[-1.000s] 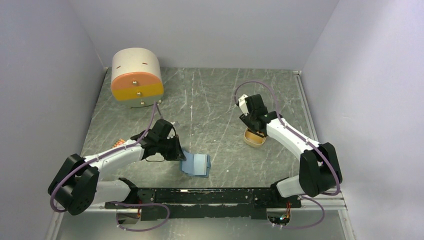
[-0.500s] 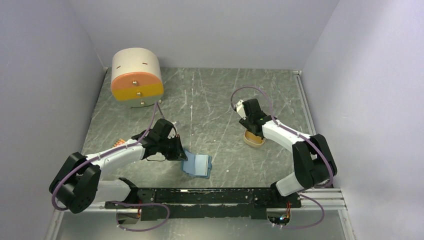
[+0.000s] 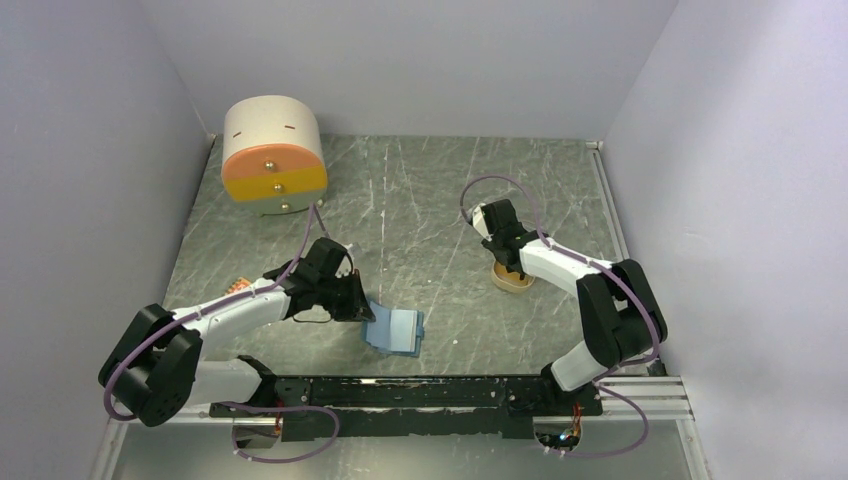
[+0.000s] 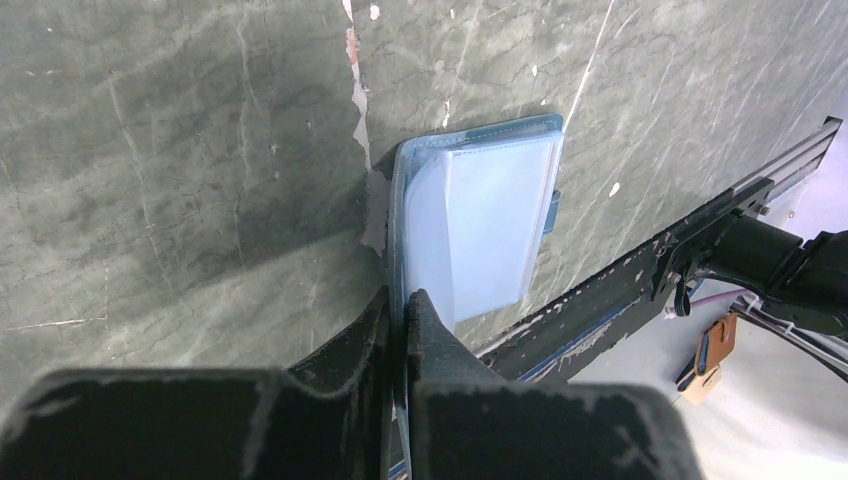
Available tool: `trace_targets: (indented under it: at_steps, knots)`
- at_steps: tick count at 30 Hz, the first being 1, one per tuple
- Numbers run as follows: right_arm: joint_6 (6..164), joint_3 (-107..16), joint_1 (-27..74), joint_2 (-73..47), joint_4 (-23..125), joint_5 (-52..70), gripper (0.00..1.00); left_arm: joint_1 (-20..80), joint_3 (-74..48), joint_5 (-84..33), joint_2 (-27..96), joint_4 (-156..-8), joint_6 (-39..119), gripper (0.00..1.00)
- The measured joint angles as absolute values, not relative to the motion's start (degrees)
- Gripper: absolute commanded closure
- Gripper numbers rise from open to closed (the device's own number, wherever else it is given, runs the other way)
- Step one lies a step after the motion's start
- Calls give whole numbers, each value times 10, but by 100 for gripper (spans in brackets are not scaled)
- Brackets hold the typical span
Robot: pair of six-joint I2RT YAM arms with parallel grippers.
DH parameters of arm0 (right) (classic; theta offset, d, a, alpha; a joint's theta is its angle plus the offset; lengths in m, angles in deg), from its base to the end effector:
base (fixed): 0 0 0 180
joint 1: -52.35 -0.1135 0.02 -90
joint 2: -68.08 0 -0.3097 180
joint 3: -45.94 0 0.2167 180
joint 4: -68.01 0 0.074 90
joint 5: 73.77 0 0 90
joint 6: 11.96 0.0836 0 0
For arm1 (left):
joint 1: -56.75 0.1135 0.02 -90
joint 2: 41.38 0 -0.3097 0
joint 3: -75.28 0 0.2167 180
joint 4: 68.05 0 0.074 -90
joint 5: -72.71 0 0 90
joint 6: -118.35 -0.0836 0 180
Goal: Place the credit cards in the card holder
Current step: Pick up the credit card from the storage box.
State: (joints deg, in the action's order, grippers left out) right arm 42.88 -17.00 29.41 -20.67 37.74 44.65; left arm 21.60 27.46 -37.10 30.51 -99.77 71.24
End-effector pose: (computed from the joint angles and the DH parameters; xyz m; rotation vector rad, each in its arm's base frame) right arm 0.2832 0.0766 0.2064 -1.0521 2.2943 -0.7153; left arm 0.1533 -0.1426 0.1932 -0.0382 2.7524 -0.9055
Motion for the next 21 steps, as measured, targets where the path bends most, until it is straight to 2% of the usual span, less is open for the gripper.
trace_targets:
  at_steps: [21]
  knots:
    - [433,-188,294,-195,352,454,71,216,279,-374,310,-985,719,91]
